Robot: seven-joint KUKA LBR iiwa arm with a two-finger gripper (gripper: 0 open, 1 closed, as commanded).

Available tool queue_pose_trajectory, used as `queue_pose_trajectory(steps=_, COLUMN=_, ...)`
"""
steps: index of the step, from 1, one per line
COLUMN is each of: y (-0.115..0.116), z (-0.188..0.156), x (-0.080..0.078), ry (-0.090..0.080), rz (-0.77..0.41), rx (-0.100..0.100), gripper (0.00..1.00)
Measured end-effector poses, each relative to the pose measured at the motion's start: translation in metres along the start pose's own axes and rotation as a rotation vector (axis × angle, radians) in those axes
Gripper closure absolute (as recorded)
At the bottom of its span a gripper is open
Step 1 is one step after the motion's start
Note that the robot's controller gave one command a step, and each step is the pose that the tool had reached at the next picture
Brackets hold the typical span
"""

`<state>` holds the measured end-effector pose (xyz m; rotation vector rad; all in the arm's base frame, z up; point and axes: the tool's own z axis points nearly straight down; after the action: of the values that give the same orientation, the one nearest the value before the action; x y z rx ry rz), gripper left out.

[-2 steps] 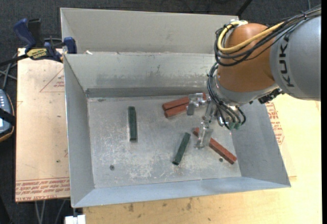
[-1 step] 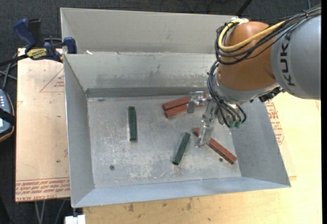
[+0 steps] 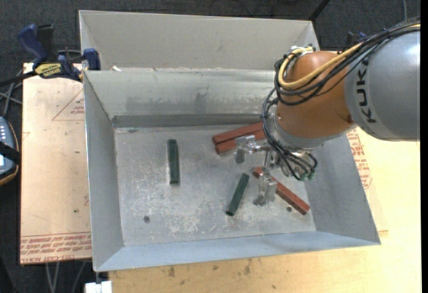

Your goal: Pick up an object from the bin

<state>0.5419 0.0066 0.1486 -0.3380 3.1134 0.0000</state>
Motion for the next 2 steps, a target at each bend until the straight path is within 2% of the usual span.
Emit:
queue_pose_trajectory(steps=1, y=0.005, z=0.024, x=0.015, ry=0.012, rz=-0.224, rx=-0.004, gripper=0.00)
queue_pose_trajectory(steps=2, y=0.010, z=0.041, x=0.014, ry=0.008, rz=-0.595, rx=-0.005, gripper=0.00)
